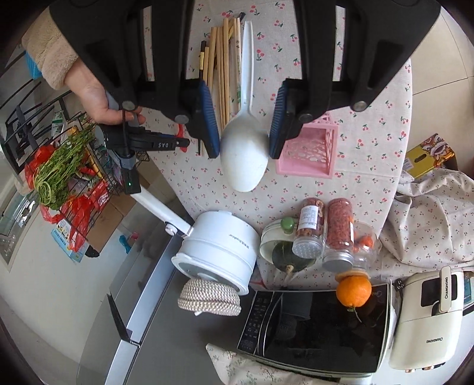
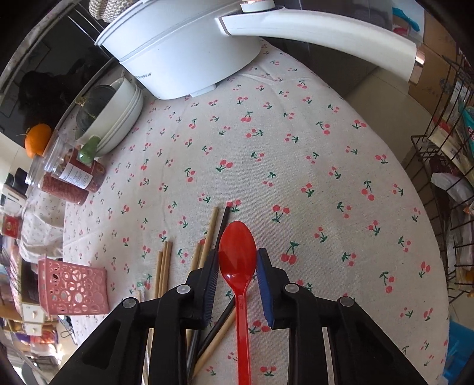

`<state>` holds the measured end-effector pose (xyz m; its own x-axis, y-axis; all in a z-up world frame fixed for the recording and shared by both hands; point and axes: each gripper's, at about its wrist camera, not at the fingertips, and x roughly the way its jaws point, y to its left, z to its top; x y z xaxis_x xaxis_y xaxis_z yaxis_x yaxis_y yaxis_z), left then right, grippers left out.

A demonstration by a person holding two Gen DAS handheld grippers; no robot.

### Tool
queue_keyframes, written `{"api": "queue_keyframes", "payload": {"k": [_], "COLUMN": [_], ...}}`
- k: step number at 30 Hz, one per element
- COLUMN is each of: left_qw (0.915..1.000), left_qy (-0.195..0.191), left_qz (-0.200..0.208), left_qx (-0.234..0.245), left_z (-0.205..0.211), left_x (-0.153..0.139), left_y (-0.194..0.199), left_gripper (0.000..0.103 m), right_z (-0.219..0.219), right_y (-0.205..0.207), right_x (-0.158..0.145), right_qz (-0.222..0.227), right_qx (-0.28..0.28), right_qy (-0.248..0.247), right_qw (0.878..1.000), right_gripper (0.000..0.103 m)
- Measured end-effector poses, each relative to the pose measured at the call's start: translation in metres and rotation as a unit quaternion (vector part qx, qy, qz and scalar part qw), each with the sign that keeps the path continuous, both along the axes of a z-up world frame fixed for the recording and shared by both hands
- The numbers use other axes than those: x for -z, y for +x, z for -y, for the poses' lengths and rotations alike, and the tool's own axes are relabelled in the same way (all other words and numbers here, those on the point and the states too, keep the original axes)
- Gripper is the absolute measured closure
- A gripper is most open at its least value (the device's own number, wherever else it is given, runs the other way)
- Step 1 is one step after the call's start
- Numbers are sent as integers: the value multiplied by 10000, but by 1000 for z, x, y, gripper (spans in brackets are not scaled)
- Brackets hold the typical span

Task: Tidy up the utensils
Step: 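Lift the white spoon with the left tool while the right tool lifts the red spoon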

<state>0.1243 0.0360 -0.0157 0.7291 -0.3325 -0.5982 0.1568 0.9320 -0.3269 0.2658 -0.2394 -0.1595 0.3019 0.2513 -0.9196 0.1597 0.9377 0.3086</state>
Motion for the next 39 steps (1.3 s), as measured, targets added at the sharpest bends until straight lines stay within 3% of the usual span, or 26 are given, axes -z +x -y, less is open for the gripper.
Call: {"api": "queue_keyframes", "payload": {"k": [3,6,11,15,23,26,31,35,39], "left_qw": [9968,9861,9707,9672,9682,9682,9608,9577,9597], "left_qy": [-144,-36,103,311,222,144,29,168,307], "left_qz": [626,1288,1925,2010,1883,1875,2165,2285,2212], "left_qx": [-482,-1051,-1437,-1522,-1634,-1651,-1735,-1744,-1703], "left_z": [-15,-25,-31,-33,-44,-48,-50,-45,-41], "left_x": [-15,-22,-9,11,26,24,14,16,27], "left_y": [-5,-7,6,23,37,38,33,41,48], "left_gripper": [67,67,67,66,66,66,66,66,66], "right_z": [1,1,-1,-5,-21,-28,-41,-50,-58], "right_y": [-8,-19,-38,-48,-66,-68,-72,-76,-82], "right_x": [-21,-42,-71,-91,-119,-124,-130,-133,-137], "right_qz": [306,604,1051,1390,2024,2093,2215,2291,2456], "right_qx": [-35,-97,-157,-141,-119,-120,-95,-101,-145], "right_qy": [21,39,67,97,57,147,252,314,276], "right_qw": [9995,9981,9943,9901,9792,9777,9748,9728,9689], "right_gripper": [77,77,77,77,77,77,77,77,77]}}
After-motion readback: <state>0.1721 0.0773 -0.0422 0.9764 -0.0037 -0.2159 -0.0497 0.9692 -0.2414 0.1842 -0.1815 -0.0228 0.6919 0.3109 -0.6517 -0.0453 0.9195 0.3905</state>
